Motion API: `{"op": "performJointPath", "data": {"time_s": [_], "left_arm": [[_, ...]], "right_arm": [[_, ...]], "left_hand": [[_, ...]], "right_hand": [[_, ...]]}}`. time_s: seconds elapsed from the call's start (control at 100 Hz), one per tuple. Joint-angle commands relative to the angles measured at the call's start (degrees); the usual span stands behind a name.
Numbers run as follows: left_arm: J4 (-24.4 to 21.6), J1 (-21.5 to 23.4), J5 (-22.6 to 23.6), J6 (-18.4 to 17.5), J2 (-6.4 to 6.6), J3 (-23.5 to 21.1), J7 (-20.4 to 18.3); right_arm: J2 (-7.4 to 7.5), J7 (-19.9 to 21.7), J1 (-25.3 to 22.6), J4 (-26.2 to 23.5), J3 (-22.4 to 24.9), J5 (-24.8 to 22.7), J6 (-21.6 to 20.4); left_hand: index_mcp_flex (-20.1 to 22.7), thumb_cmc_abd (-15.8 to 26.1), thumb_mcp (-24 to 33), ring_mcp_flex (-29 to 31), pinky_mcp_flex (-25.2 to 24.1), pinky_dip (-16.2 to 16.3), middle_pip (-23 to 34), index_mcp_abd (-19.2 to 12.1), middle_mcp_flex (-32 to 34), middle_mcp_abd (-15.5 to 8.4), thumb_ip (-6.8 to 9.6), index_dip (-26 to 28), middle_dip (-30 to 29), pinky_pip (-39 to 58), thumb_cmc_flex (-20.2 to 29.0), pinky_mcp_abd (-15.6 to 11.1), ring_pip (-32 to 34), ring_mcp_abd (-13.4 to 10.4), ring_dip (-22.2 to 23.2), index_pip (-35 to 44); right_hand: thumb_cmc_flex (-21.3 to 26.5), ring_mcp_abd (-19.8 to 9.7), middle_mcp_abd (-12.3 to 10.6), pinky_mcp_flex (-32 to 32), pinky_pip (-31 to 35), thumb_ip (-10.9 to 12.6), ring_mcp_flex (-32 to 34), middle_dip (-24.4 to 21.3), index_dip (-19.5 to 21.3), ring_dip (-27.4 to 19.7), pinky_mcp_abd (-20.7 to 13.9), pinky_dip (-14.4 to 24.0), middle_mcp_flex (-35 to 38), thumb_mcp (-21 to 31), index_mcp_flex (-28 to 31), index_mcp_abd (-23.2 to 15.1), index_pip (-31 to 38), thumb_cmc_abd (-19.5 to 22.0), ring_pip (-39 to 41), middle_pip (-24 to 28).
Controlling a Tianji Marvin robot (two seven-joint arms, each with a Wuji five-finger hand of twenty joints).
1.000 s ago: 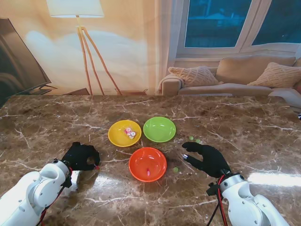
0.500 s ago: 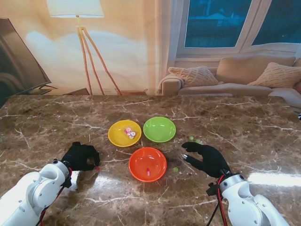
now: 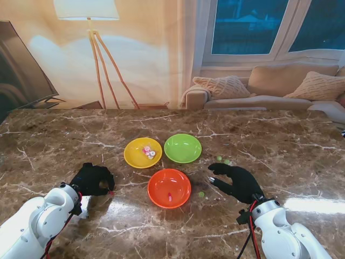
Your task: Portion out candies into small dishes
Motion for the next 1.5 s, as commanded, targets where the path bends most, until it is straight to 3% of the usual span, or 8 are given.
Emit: {"op": "performJointPath", "data": {"time_s": [0.0,0.07,0.14,0.46,1.14,1.49], "left_arm": [[1.9,1.5,0.3,-0.4,0.02,0.7,-2.2],[1.9,1.5,0.3,-0.7,0.07,0.7,-2.6],[2.0,1.4,0.2,-1.1,0.12,0.7,-2.8],[3.3,0.9,0.1,-2.8,-0.03,1.1,-0.7],[1.6,2.4,-2.3,-1.6,-1.4,0.4,5.1],[-2.8,4.8,-1.6,-0.2,-1.91,-2.0,7.0]], "right_arm": [[0.01,0.8,-0.5,0.0,0.0,0.3,0.2],[0.02,0.9,-0.5,0.0,0.0,0.3,0.2],[0.01,0.9,-0.5,0.0,0.0,0.3,0.2],[0.01,0.9,-0.4,0.0,0.1,0.3,0.2],[0.05,1.2,-0.3,0.0,0.1,0.5,0.2],[0.04,1.1,-0.4,-0.1,0.1,0.4,0.1]], "left_hand": [[-0.6,2.5,1.6,-0.1,-1.4,0.5,-2.0,-1.0,3.4,1.4,1.31,6.6,0.7,0.0,-0.6,-1.7,0.7,-0.6,0.5,-0.1],[-1.8,2.6,3.8,-0.8,-1.7,0.7,-2.1,-0.7,2.9,1.4,1.84,12.2,3.9,-0.3,-1.0,-2.1,0.6,-0.7,0.5,-1.2],[-1.8,2.3,5.6,-0.8,-1.7,0.7,-1.7,-0.3,3.7,1.1,1.85,14.2,8.8,-0.4,-1.7,-2.1,0.7,-0.7,0.7,-1.8],[-1.6,1.7,6.4,-0.6,-1.7,1.1,-0.1,0.9,5.4,0.1,1.34,14.3,15.5,-0.1,-2.0,-2.3,1.7,-0.8,1.5,-1.8],[-3.7,3.5,5.2,-0.9,-2.2,1.1,-0.6,0.3,6.1,-0.5,0.93,16.3,18.5,-0.4,-1.4,-3.2,2.0,-1.2,1.6,-1.2],[-3.8,3.7,4.7,-0.9,-2.1,1.1,-1.1,-0.1,6.5,-0.6,1.09,16.8,19.2,-0.5,-1.1,-3.3,2.0,-1.1,1.6,-1.3]], "right_hand": [[0.7,1.7,0.2,0.4,1.4,0.2,2.1,1.0,-0.3,1.0,-0.2,1.6,0.8,1.0,0.6,-1.2,0.2,-0.5,0.6,0.6],[0.7,1.8,0.3,0.4,1.4,0.2,2.1,1.0,-0.3,1.0,-0.2,1.6,0.9,1.0,0.6,-1.2,0.2,-0.4,0.6,0.6],[0.7,1.7,0.2,0.4,1.4,0.2,2.2,1.0,-0.3,1.0,-0.2,1.6,0.9,1.0,0.6,-1.2,0.2,-0.4,0.7,0.6],[0.7,1.8,0.2,0.6,1.6,0.1,2.4,1.1,-0.3,1.2,-0.1,1.6,1.1,1.0,0.7,-1.3,0.2,-0.4,0.8,0.6],[0.5,1.8,0.1,0.9,1.9,0.1,2.9,1.1,-0.4,1.3,-0.1,1.6,1.4,1.0,0.5,-1.4,0.2,-0.4,0.9,0.7],[0.5,1.8,0.1,0.9,1.9,0.1,2.9,1.1,-0.4,1.3,-0.1,1.5,1.4,0.9,0.5,-1.4,0.2,-0.4,0.9,0.7]]}}
